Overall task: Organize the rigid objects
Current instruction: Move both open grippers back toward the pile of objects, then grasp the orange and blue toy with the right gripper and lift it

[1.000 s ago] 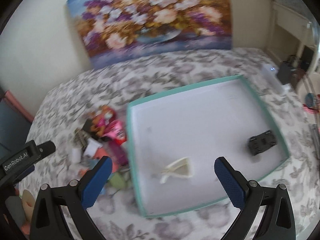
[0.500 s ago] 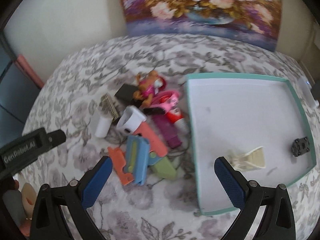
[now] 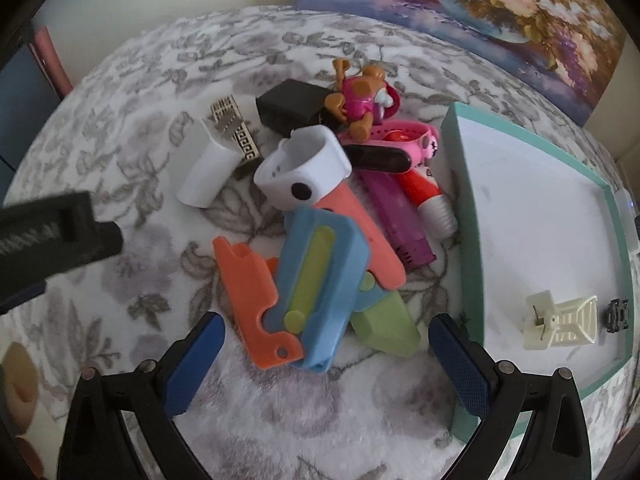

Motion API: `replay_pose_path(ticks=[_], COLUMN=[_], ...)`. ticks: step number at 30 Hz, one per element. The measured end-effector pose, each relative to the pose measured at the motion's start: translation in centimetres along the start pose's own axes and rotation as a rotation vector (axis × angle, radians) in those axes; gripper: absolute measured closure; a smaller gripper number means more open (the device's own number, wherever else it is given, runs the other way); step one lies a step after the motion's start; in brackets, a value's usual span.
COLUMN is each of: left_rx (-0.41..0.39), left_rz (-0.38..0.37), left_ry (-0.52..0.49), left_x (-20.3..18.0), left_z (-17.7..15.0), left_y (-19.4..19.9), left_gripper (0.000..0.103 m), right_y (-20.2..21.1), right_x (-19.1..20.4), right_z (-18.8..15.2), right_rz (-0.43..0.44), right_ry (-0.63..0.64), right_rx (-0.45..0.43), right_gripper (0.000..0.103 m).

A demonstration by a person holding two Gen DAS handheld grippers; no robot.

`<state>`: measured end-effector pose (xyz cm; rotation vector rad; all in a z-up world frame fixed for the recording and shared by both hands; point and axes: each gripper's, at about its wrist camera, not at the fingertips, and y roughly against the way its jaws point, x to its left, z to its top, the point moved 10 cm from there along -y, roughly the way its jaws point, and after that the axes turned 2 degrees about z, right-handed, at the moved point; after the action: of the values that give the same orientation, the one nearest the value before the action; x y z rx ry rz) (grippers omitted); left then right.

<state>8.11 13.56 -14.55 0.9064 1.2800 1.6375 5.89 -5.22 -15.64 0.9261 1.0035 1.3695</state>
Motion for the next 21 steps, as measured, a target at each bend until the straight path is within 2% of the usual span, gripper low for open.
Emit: replay_pose_path(ticks=[4,8,14,16,21], left_rx=[0.015,0.029,0.029,0.029,0.035], left_rz=[-0.009,-0.023,-0.024,-0.028,-0.037], left_ry=[0.029,0.042,0.037,0.033,0.021], left_x=[1.2,1.6,1.3,1.3,0.7], left_z=[0.2,0.4,0.4,0.5,0.6], left_y=[-0.9,-1.3,-1.4,-1.6,-1.6], left_gripper=[0.009,0.009,0.009,0.009,0.009], right_y=[-0.7,-0.7,0.0,0.3,0.5], right_x=[0.3,1.0,1.5,1.1,0.2], right_z=[0.1,0.6,1.2,1.4,1.9], right_rz=[-0.06,-0.085,-0.094,-0.094,-0.049], right_ry=[0.024,0.043,0.066,0.054,0.018], right_rx=[0.001,-0.027,-0.05,-0.057,-0.053], right_gripper=[0.001,0.003,0.021,0.03,0.04])
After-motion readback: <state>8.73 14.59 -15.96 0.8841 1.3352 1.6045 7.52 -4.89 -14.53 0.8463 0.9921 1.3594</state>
